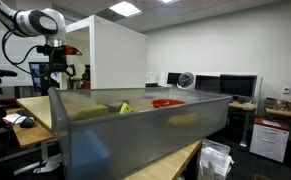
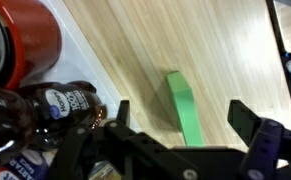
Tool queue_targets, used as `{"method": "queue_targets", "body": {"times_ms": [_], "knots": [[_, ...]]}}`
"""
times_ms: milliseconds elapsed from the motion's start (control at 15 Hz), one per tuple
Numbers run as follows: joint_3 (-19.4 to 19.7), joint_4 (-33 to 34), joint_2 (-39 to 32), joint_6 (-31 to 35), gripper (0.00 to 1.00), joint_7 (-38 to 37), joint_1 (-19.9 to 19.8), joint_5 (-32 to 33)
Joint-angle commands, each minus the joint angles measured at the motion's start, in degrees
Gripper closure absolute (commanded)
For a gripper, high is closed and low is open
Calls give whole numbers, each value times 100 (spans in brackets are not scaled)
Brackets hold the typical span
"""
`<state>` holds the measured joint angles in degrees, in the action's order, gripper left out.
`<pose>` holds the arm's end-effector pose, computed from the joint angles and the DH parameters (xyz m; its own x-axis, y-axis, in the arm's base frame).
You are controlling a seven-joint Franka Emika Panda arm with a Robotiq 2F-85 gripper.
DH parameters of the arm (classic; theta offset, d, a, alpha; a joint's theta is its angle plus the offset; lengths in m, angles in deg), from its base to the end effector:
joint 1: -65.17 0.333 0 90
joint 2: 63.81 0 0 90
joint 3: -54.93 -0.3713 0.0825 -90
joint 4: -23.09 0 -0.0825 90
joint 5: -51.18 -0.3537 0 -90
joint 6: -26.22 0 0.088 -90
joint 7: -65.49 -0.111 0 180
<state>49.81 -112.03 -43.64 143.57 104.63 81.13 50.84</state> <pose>0.3696 0.1470 0.5277 0.5028 0.8643 0.0155 0.8631 -0.5029 0.0454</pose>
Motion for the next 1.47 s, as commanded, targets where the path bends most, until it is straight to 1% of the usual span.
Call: {"method": "queue_targets", "body": {"times_ms": [0,200,467,867,1200,1400], "knots": [[130,44,186,-76,0,-562,-190,-331],[291,50,308,-90,0,-972,-308,-536],[460,-53,490,116,0,-1501,-482,-730],[639,-215,742,468,0,-2163,-627,-1340],[645,-464,953,1110,0,-2771,-719,-1778],[585,-733,1112,1783,0,-3173,-739,-1967]]}}
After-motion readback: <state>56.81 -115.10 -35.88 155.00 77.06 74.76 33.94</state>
